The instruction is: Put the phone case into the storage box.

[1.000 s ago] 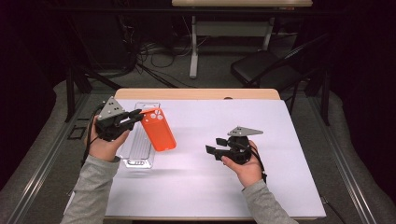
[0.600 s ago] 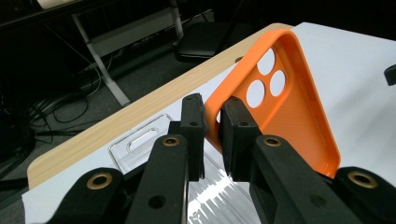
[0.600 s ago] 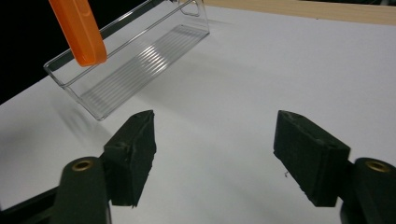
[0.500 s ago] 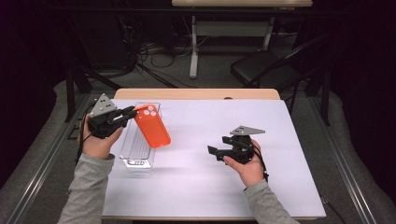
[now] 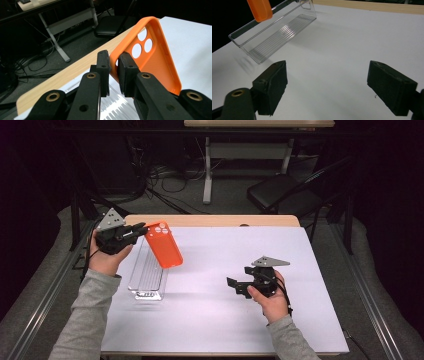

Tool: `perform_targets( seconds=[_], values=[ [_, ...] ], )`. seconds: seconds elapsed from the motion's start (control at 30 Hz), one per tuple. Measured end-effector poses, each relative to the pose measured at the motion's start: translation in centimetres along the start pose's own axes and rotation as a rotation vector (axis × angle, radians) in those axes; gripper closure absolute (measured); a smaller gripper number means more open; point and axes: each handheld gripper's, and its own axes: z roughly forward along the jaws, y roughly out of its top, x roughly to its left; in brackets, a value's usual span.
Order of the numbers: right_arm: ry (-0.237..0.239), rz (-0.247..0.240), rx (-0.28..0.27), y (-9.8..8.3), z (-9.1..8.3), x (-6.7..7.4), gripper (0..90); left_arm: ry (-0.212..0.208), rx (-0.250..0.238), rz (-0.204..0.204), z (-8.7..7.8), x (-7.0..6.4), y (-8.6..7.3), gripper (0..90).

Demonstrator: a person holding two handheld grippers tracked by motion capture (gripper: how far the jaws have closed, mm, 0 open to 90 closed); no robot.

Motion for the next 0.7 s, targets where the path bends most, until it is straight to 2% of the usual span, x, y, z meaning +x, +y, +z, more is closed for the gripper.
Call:
perform_targets(
  seconds=[0.23,0.43,0.63,0.7],
  values=[
    [0.002,-0.007,-0.001,0.0,0.0,0.1,15.1,0.008,0.022,0.015,1.0,1.3,1.0,80.4],
    [-0.005,-0.006,-0.009,0.0,-0.2,0.0,15.1,0.022,0.053,0.046,1.9,2.3,1.6,80.4],
    [-0.01,0.002,-0.006,-0.2,-0.2,-0.1,15.2,0.047,0.024,0.07,2.7,3.3,1.4,80.4],
    [-0.012,0.008,-0.005,-0.2,-0.2,-0.2,15.2,0.066,0.03,0.083,2.9,3.6,1.3,80.4]
  ],
)
